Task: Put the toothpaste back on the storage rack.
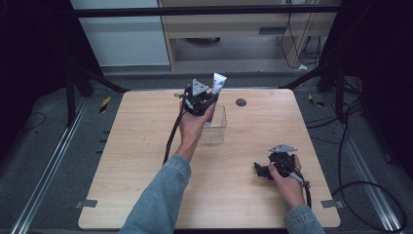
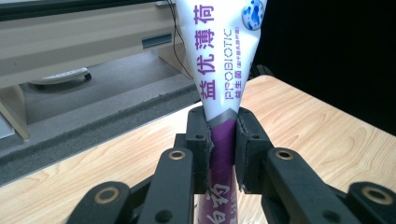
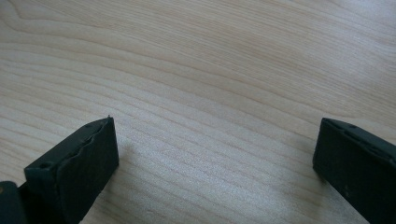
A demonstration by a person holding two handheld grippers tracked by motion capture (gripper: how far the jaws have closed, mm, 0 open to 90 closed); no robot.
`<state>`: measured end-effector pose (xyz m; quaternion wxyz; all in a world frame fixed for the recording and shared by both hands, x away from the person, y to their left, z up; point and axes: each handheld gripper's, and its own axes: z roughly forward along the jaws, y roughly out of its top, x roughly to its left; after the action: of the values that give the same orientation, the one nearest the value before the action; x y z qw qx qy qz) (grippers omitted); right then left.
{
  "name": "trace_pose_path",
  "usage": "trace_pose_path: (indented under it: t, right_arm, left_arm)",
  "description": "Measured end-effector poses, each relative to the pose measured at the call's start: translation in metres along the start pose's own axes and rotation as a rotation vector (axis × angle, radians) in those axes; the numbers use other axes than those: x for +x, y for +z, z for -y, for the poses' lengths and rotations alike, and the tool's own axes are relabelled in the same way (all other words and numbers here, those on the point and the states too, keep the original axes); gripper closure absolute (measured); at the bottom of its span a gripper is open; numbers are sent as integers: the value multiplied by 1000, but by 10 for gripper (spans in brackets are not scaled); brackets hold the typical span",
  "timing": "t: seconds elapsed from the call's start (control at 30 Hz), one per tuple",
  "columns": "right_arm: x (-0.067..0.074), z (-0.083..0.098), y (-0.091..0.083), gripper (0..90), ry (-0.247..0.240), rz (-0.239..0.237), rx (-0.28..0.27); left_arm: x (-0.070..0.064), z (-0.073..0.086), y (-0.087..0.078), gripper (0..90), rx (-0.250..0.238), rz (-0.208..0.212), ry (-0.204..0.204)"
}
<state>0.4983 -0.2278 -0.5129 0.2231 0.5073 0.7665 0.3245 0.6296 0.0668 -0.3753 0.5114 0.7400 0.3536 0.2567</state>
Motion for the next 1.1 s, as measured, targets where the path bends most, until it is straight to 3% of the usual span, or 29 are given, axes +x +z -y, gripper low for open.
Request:
trace_pose_path:
  t: [0.43,0.73,1.1]
  right_arm:
    - [0,0,0,5,7,-1,4]
    - [0,0,0,5,7,-1,2]
    - [0,0,0,5,7,-1,2]
  left_arm:
    - [-1,12,2,774,18,1,4]
    - [2,21,2,774,21,-5,-15]
    - [1,24,3,774,25,1,-22]
